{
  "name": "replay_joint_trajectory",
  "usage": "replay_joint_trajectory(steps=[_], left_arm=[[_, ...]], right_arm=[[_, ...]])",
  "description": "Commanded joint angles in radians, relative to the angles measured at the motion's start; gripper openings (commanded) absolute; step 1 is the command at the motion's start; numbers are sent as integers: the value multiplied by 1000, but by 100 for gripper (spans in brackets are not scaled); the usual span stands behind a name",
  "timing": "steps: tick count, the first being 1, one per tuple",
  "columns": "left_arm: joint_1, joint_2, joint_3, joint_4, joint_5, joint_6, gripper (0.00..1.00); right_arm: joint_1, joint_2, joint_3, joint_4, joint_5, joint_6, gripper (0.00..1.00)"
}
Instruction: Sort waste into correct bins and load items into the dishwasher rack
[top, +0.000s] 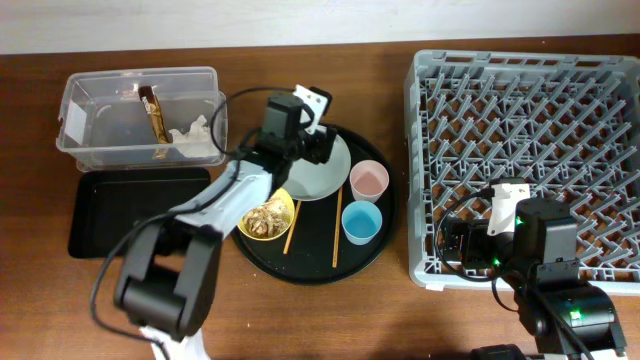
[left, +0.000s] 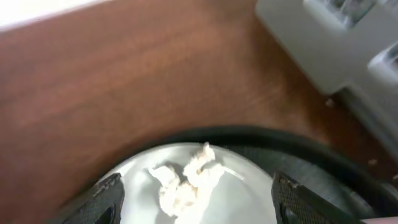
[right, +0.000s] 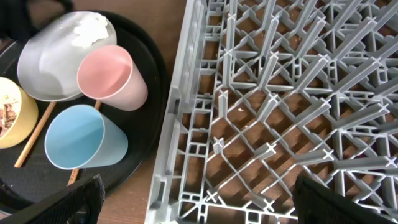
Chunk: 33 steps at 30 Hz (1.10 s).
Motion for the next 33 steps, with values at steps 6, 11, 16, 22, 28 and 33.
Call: replay_joint_trajectory(steps=[6,11,16,22,28,33], left_arm=[[-23,167,10,17,-120,19,60],[-23,167,14,16,-116,18,1],[-14,52,15,-85,-116,19,0],[115,-238,15,-271,-120,18,0],[369,-295,15,-295,-123,18,1],[484,-221,15,-251,-144,19,40]], right_arm=[[-6,9,19,-5,-6,5,98],[-6,34,19,-10,-6,5,98],[-6,34,19,-10,-6,5,98],[-6,34,19,-14,-6,5,98],[-6,34,19,-14,-6,5,98],[-6,34,19,-14,-6,5,98]])
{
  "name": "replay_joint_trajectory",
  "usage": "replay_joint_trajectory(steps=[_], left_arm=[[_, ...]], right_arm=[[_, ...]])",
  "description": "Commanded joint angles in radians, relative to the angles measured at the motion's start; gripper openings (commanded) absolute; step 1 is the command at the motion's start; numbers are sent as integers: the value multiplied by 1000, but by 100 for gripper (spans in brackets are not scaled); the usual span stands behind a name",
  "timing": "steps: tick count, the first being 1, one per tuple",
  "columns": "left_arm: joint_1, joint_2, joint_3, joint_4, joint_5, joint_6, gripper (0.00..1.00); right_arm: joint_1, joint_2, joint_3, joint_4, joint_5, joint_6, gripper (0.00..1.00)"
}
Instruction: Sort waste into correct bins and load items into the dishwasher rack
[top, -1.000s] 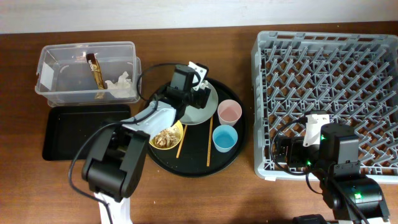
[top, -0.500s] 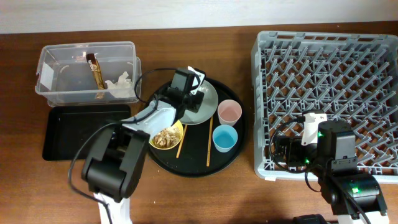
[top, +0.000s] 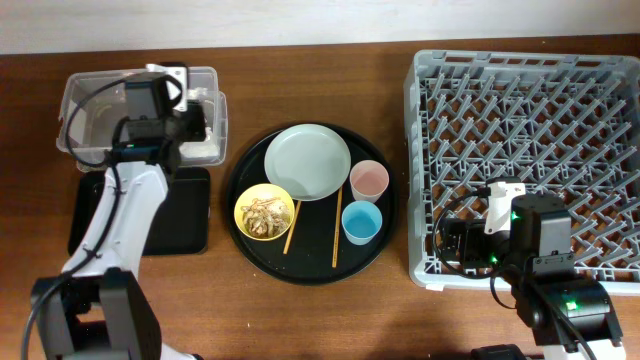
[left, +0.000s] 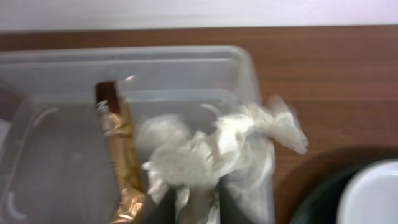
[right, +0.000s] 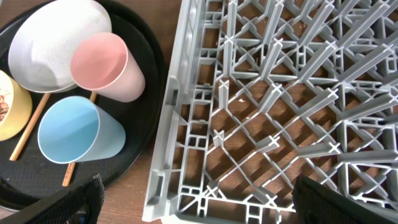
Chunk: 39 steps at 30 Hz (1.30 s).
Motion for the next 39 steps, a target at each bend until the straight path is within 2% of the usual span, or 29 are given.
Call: replay_joint_trajectory(steps=[1,3,5,7,9,10,11,14,17,20,22,24,31,32,34,36,39], left_arm=[[32,40,8,32,-7,6,42],[32,25,9,40,-7,6,54],[26,-21,10,-16,7,6,55],[0,-70,10,-113,61,6,62],[-55,-125,10,-267,80,4,81],[-91,-146,10,-342,80,-26,87],[-133,-153,10,-407,82,-87,99],[-249,-150,-12,-523,150,-196,99],[-397,-149,-76,-537,126,-204,99],[-539,-148,-164,-517,-41,-204,90],[-570,-146,-200,-489,-64,-204,89],[-586,-138,-251,-413,-63,-204,70],[-586,-25,-267,-341,-56,-204,61],[-587,-12,-267,-336,-56,-204,58],[-586,-4,-267,-314,-56,-204,45],[-586,-3,-267,-296,-57,-204,25],[-586,7,-267,-289,-60,-204,23]], right_arm=[[-6,0,19,0,-3,4,98],[-6,0,19,0,-3,4,98],[-6,0,19,0,-2,4,98],[-6,0,19,0,-2,4,98],[-6,0,19,0,-2,4,98],[-6,0,19,0,-2,4,99],[-6,0,19,0,-2,4,98],[-6,0,19,0,-2,4,98],[-6,0,19,0,-3,4,98],[-6,0,19,0,-3,4,98],[-6,0,19,0,-3,4,99],[-6,0,19,0,-3,4,98],[-6,0,19,0,-3,4,99],[-6,0,19,0,-3,5,98],[-6,0,19,0,-3,4,99],[-6,0,19,0,-3,4,98],[-6,0,19,0,-3,4,98]])
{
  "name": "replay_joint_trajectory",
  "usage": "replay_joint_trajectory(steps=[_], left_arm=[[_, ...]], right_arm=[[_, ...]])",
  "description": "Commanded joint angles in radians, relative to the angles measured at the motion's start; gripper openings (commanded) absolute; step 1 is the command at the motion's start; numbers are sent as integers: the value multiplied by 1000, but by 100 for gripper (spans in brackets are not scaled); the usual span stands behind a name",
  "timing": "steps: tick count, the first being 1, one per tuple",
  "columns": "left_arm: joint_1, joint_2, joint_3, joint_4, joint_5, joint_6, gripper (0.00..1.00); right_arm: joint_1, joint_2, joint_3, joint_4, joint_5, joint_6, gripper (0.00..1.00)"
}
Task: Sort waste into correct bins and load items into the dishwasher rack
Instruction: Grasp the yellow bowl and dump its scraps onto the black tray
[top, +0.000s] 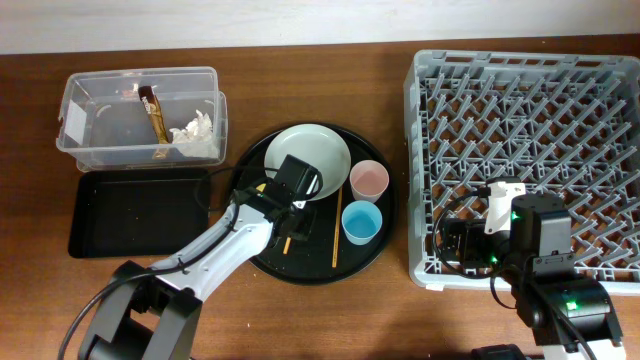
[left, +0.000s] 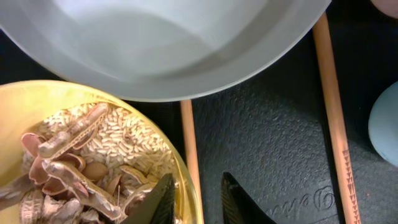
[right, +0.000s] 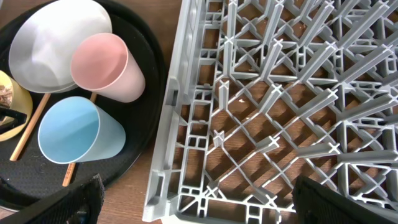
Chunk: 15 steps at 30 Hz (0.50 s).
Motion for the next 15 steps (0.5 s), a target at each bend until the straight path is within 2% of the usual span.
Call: replay_joint_trajectory(steps=[1,4,7,9,15], left_arm=[[-5,28,-7,4,-11,2,23],[-15,60,-7,1,-11,1,21],[-19,63,-6,3,-11,2,13],[-19,63,-6,-2,-11,2,2],[-19,42,48,-78,-58,2,1]], right_arm=[[-6,0,18,0,-3,4,98],[-6,0,18,0,-3,4,98],[-6,0,18,0,-3,4,98],[-6,0,18,0,-3,4,98],[-6,0,18,0,-3,4,98]])
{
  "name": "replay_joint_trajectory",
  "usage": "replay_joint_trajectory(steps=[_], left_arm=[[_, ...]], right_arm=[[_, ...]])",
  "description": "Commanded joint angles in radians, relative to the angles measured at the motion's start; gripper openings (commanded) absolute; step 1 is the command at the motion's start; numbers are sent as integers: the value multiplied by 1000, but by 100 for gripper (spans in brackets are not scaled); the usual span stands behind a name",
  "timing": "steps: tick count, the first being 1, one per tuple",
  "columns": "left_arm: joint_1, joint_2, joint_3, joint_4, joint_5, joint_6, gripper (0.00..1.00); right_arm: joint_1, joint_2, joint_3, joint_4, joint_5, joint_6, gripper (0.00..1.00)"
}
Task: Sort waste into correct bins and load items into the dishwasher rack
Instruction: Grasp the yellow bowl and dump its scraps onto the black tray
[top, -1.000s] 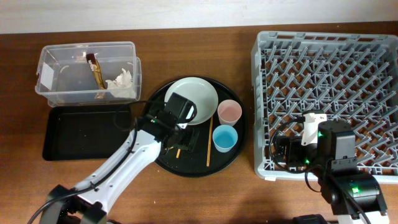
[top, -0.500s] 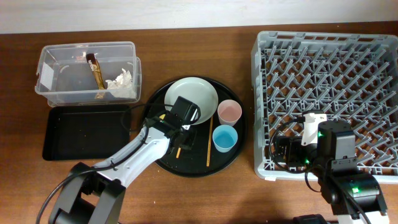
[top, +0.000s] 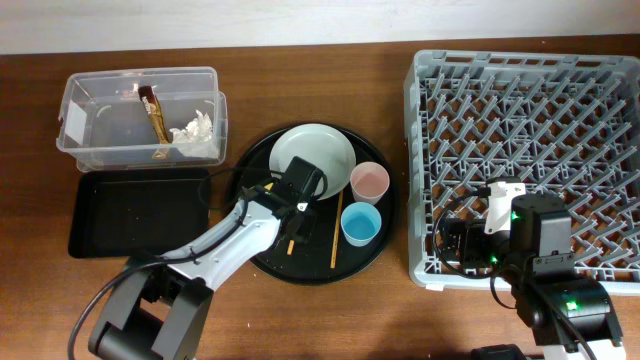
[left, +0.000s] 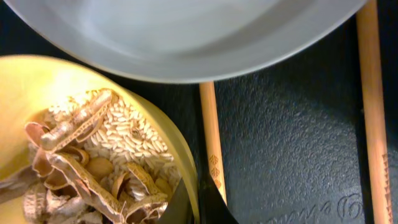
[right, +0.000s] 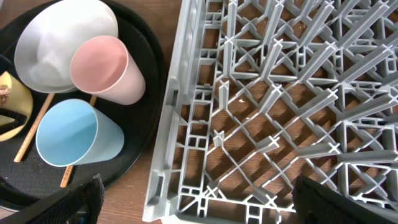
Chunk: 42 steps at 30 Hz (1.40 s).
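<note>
A yellow bowl (left: 74, 124) of peanut shells and rice sits on the round black tray (top: 250, 160). My left gripper (left: 198, 202) is shut on its right rim, one finger inside and one outside. Just beyond lies the pale green plate (top: 312, 150), bare. Two wooden chopsticks (left: 212, 149) lie on the tray beside the bowl. A pink cup (top: 369, 181) and a blue cup (top: 360, 224) stand at the tray's right. My right gripper (right: 199, 200) is open and holds nothing, over the near-left corner of the grey dishwasher rack (top: 520, 150).
A clear plastic bin (top: 140, 115) at the back left holds a brown wrapper and crumpled tissue. A black rectangular tray (top: 140, 210) lies in front of it. The rack fills the right side of the table.
My left jaws, slightly apart around the yellow bowl's rim before, are now shut on it. The plate has shifted a little toward the far right. The right arm has not moved.
My left gripper was open over the plate, which carried a crumpled tissue. Then it was at the clear bin with the tissue, and the plate was bare. Then it straddled the yellow bowl's rim on the tray, and now grips it.
</note>
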Motion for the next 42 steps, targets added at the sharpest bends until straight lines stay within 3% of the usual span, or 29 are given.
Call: replay_joint_trajectory(steps=[1,9,14,18,24,30,38,42], left_arm=[[-2,-42,51,-80,-23,-2,0],[119,-293,69,-138,-11,-3,0],[454,-295,68,-164,298,-2,0],[718,-238,56,-163,555,70,0],[937,-90,56,-156,978,198,0],[1117,38,56,-156,1411,208,0],[1234,38,56,-160,1637,204,0],[1263,38,56,-160,1689,108,0]], right_arm=[[-6,0,18,0,-3,4,98],[-6,0,18,0,-3,4,98],[-6,0,18,-2,-3,4,98],[-6,0,18,-4,-3,4,98],[-6,0,18,-3,-3,4,98],[-6,0,18,-3,-3,4,98],[-6,0,18,-3,-3,4,98],[-6,0,18,-3,-3,4,98]])
